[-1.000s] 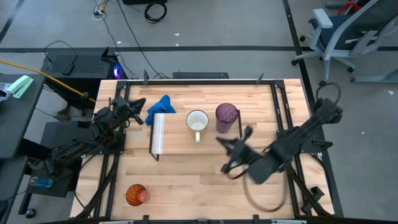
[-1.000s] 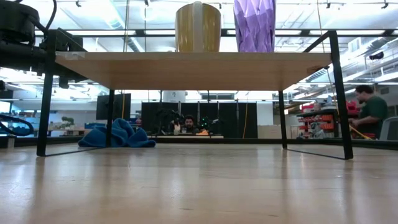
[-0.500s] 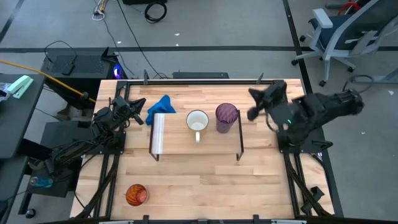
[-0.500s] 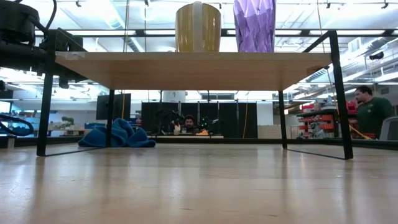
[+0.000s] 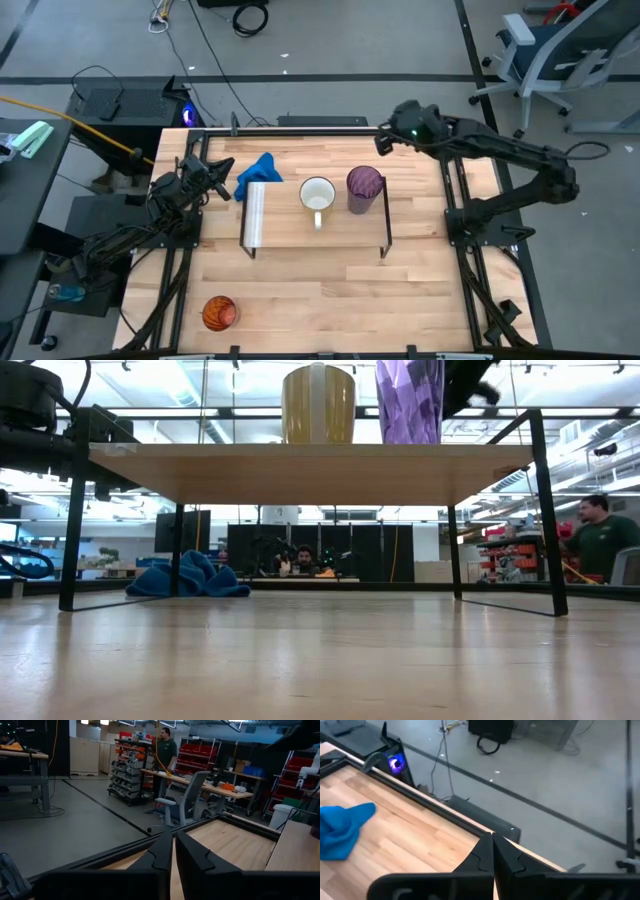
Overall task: Stack small to large cups/mugs on shelf
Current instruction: Adjust the violet cup on the shelf
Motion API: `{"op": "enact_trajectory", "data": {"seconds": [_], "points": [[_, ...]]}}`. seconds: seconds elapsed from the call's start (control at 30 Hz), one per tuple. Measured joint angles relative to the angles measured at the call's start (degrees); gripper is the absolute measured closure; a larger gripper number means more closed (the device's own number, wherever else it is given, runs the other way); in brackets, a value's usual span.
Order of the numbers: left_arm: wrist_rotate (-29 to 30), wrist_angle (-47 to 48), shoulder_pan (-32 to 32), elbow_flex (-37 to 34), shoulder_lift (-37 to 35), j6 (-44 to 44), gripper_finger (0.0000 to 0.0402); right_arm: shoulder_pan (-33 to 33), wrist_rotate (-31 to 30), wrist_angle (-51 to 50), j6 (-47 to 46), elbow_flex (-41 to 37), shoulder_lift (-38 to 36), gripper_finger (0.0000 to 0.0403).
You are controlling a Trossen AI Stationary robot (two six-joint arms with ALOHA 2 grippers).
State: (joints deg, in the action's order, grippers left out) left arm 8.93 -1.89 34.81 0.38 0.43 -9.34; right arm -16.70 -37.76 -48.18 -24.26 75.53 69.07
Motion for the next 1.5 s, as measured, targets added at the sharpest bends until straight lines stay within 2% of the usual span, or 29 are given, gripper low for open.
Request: {"op": "enact_trajectory", "data": {"seconds": [0.17,0.23,0.3,0.47,0.57,0.77,1.13,1.5], "points": [[0.0,0.0,0.0,0.0,0.0,0.1,0.0366,-4.5,7.6,5.9,3.8,0.0,5.6,0.0403],[0.0,0.0,0.0,0.0,0.0,0.1,0.0366,-6.4,8.6,6.2,4.9,0.0,7.5,0.0403],[0.0,0.0,0.0,0.0,0.0,-0.1,0.0369,-8.4,9.7,6.2,5.9,0.0,8.1,0.0403],[0.0,0.1,0.0,0.0,0.0,-0.1,0.0376,-12.4,20.5,7.0,7.0,0.0,7.3,0.0403],[0.0,0.1,0.0,0.0,0.0,-0.1,0.0376,-13.2,24.5,5.7,7.9,0.0,7.3,0.0403],[0.0,0.1,0.0,0.0,0.0,-0.6,0.0368,-12.7,24.1,2.3,8.0,0.0,7.6,0.0403],[0.0,0.1,0.0,0.0,0.0,-0.5,0.0376,-7.1,21.2,2.5,7.8,0.0,8.2,0.0403],[0.0,0.1,0.0,0.0,0.0,-0.4,0.0366,-3.3,19.8,2.6,7.3,0.0,8.2,0.0403]]}}
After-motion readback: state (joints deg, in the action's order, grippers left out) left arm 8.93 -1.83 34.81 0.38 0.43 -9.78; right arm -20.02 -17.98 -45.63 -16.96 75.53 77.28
